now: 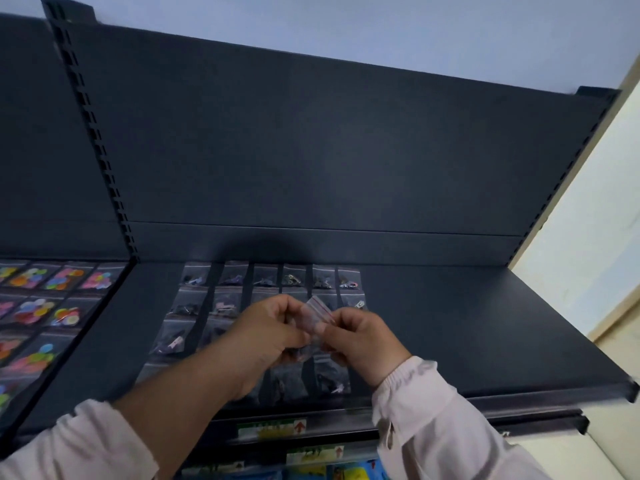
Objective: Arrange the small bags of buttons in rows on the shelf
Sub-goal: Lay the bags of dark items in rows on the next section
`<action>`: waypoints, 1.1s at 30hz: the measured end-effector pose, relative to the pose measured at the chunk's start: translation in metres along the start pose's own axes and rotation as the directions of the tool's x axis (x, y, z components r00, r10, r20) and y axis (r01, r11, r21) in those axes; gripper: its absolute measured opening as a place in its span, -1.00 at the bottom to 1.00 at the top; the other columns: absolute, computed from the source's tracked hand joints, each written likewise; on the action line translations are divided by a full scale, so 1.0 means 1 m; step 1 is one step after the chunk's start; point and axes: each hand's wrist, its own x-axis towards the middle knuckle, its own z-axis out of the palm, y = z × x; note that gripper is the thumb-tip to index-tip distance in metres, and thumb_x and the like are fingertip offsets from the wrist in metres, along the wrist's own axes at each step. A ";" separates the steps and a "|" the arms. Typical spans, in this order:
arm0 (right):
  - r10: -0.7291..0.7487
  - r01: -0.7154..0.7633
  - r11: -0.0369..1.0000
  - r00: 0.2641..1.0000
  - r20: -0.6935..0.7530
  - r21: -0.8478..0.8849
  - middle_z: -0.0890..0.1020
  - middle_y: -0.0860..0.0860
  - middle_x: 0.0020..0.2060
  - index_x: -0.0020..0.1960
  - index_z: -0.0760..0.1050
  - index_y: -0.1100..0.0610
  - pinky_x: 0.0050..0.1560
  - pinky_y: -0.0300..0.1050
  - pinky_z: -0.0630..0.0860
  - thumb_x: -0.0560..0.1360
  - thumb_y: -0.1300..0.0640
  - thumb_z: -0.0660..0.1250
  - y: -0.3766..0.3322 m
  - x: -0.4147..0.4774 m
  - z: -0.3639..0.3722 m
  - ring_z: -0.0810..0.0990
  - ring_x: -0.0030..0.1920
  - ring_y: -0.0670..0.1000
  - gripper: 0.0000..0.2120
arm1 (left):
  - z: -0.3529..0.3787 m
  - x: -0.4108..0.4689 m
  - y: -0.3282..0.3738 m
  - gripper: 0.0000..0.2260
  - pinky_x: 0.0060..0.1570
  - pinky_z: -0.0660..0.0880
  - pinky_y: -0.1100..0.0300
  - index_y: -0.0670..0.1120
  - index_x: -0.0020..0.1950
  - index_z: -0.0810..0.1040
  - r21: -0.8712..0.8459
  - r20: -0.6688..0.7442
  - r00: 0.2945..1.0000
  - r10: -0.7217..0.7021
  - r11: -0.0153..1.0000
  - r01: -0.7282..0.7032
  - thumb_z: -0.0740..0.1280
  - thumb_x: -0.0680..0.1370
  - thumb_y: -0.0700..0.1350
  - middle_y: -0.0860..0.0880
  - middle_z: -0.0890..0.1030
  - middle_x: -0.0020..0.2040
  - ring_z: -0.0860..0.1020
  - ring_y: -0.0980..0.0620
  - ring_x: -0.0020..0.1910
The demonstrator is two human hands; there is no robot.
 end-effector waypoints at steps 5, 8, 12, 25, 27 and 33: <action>0.045 -0.048 0.991 0.999 0.029 0.128 0.48 0.14 -0.42 -0.32 0.37 0.17 -0.43 -0.19 0.38 0.49 0.31 0.31 -0.008 0.002 -0.010 0.42 -0.48 0.01 -0.77 | 0.005 0.002 -0.001 -0.88 -0.28 0.54 0.18 -0.14 -0.15 0.51 0.052 0.016 1.000 -0.023 0.998 0.022 0.41 0.46 -0.32 -0.08 0.61 -0.27 0.62 0.02 -0.31; 0.032 -0.037 0.989 0.999 0.035 0.144 0.49 0.16 -0.39 -0.31 0.38 0.18 -0.37 -0.15 0.37 0.50 0.31 0.29 -0.011 0.002 -0.016 0.42 -0.45 0.04 -0.78 | 0.007 0.003 -0.002 -0.87 -0.27 0.53 0.16 -0.09 -0.20 0.50 0.123 0.056 0.995 -0.081 0.990 0.074 0.45 0.45 -0.20 -0.07 0.65 -0.29 0.61 0.01 -0.29; 0.054 -0.060 0.967 0.998 0.029 0.248 0.50 0.12 -0.36 -0.22 0.42 0.16 -0.35 -0.17 0.43 0.49 0.30 0.31 -0.010 -0.003 -0.023 0.45 -0.42 0.01 -0.86 | 0.015 0.004 0.000 -0.85 -0.33 0.46 0.21 -0.07 -0.23 0.51 0.127 0.040 0.997 -0.071 0.990 0.065 0.47 0.44 -0.17 -0.05 0.62 -0.29 0.56 0.05 -0.31; 0.203 -0.216 0.971 0.971 -0.127 -0.102 0.55 0.04 -0.49 -0.26 0.43 0.17 -0.54 -0.30 0.35 0.40 0.47 0.31 0.030 -0.008 -0.068 0.44 -0.53 -0.06 -0.78 | 0.028 0.016 -0.017 -0.96 -0.18 0.50 0.18 -0.02 -0.14 0.57 0.522 -0.002 0.987 0.163 0.841 -0.138 0.39 0.50 -0.09 0.03 0.59 -0.22 0.53 0.10 -0.23; 0.243 -0.268 0.951 0.956 -0.164 -0.155 0.54 0.04 -0.49 -0.29 0.42 0.17 -0.54 -0.31 0.37 0.42 0.47 0.27 0.040 -0.006 -0.069 0.42 -0.55 -0.06 -0.76 | 0.026 0.018 -0.024 -0.96 -0.16 0.49 0.22 0.02 -0.12 0.57 0.650 0.042 0.978 0.204 0.738 -0.182 0.35 0.53 -0.07 0.09 0.59 -0.17 0.54 0.15 -0.17; 0.253 -0.309 0.856 0.950 -0.185 -0.415 0.54 -0.01 -0.50 -0.32 0.40 0.06 -0.34 -0.24 0.50 0.34 0.32 0.43 0.058 0.000 -0.066 0.50 -0.49 -0.05 -0.75 | 0.030 0.023 -0.037 -0.83 -0.06 0.41 0.31 0.03 0.12 0.58 0.838 0.182 0.926 0.332 0.440 -0.322 0.25 0.58 -0.06 0.08 0.57 0.06 0.50 0.14 -0.03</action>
